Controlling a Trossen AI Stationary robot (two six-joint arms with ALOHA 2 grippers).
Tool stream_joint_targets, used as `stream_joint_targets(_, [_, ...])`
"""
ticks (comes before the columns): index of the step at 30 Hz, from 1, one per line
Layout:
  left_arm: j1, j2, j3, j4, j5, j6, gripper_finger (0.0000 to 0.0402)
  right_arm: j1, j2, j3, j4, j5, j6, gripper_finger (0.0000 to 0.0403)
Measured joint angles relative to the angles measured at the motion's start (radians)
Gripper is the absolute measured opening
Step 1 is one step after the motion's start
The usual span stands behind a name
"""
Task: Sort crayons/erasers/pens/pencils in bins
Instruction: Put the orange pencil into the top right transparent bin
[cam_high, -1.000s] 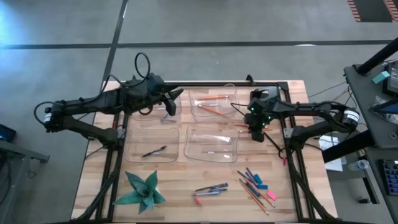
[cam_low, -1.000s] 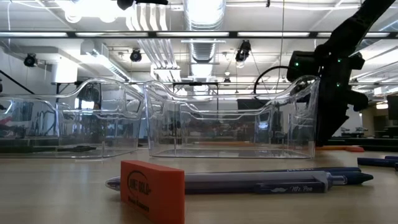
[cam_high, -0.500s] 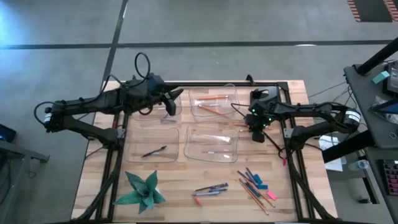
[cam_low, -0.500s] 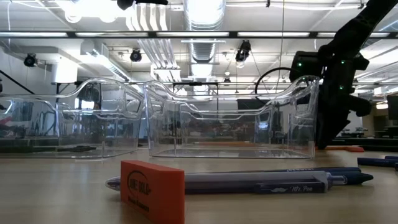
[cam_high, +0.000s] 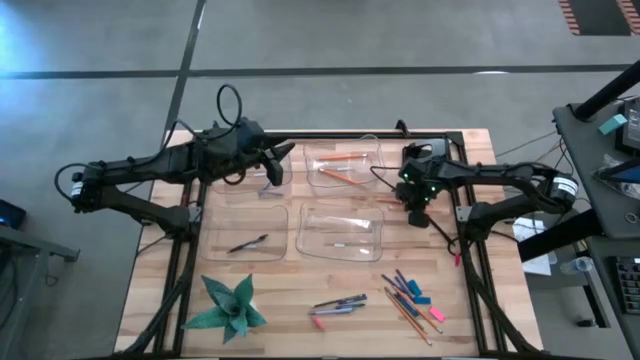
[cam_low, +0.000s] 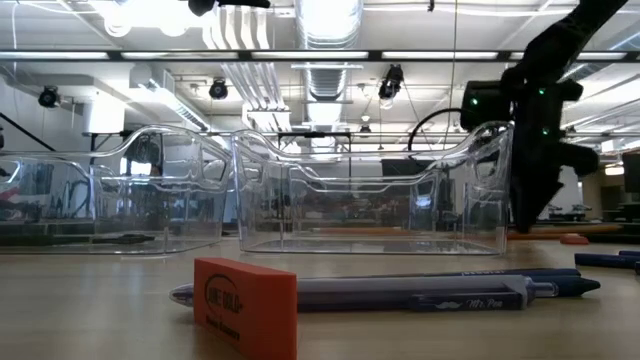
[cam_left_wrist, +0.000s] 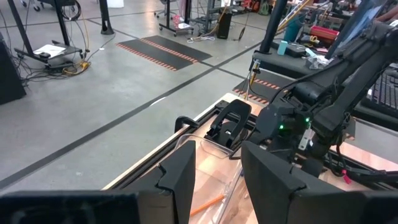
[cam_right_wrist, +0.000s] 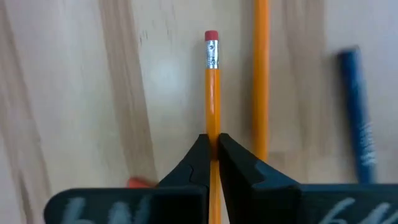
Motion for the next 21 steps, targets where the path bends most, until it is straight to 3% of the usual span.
stream_joint_targets(14, [0.0,0.0,0.0,0.002,0.0,0.0,0.0116,0.0,-0.039,0.243,-0.407,-0.014,-0.183,0.0008])
stream_joint_targets(21, [0.0,0.0,0.0,0.002,0.0,0.0,0.0116,0.0,-0.101,0.359,-0.319,-0.023,-0.179,0.0008])
